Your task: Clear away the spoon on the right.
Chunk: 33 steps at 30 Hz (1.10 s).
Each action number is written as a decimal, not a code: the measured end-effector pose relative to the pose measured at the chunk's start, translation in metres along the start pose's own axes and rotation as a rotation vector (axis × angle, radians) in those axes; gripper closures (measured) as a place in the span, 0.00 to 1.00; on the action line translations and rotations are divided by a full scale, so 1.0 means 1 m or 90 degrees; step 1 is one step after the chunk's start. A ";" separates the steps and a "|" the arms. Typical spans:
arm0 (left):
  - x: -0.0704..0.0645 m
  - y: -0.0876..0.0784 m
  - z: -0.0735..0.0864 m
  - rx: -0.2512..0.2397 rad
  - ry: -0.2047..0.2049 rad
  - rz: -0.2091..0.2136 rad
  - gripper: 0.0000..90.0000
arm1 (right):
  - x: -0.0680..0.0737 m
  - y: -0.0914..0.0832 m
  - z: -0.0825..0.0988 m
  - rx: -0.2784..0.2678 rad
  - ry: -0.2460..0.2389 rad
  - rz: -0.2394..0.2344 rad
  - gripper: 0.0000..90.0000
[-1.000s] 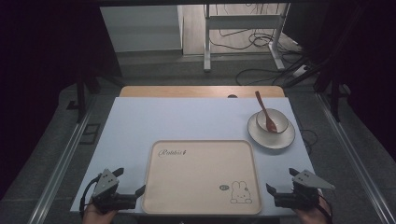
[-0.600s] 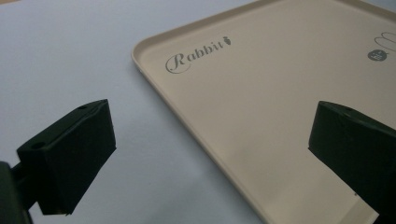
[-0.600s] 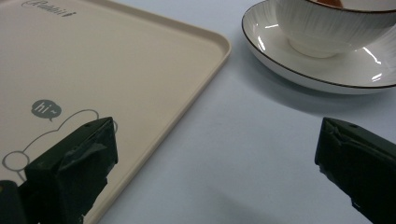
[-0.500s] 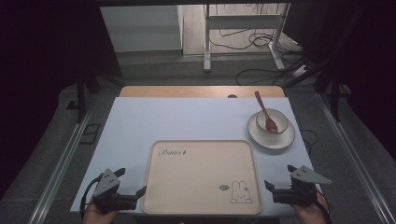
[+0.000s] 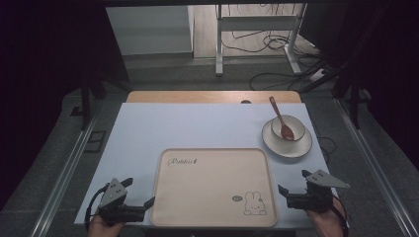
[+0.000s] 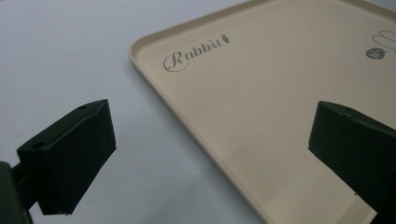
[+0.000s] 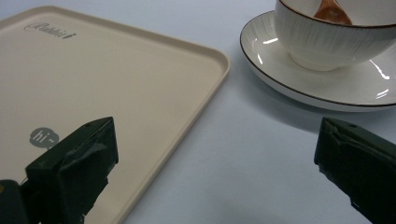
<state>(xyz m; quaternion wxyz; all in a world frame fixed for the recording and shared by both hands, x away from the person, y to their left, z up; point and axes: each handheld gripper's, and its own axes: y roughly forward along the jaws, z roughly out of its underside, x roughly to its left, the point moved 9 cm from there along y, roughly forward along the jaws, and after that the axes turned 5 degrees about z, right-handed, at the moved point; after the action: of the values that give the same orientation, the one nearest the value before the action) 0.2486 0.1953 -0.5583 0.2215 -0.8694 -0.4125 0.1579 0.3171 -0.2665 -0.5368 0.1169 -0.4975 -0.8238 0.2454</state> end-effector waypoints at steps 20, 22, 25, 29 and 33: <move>-0.001 0.001 0.000 0.004 -0.002 0.001 0.00 | -0.009 0.007 -0.019 0.005 0.023 -0.029 0.01; -0.001 0.001 0.000 0.004 -0.002 0.001 0.00 | -0.010 0.009 -0.021 0.010 0.018 -0.029 0.01; -0.001 0.001 0.000 0.004 -0.002 0.002 0.00 | -0.011 0.012 -0.023 0.017 0.012 -0.029 0.01; -0.001 0.001 0.001 0.005 0.000 0.003 0.00 | -0.014 0.017 -0.024 0.029 0.008 -0.032 0.01; -0.001 0.001 0.001 0.005 -0.001 0.003 0.00 | -0.016 0.020 -0.026 0.033 0.003 -0.034 0.02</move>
<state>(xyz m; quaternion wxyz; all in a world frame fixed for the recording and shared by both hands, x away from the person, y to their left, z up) 0.2488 0.1943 -0.5593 0.2245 -0.8693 -0.4098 0.1610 0.3514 -0.2657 -0.5236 0.1382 -0.4729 -0.8299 0.2619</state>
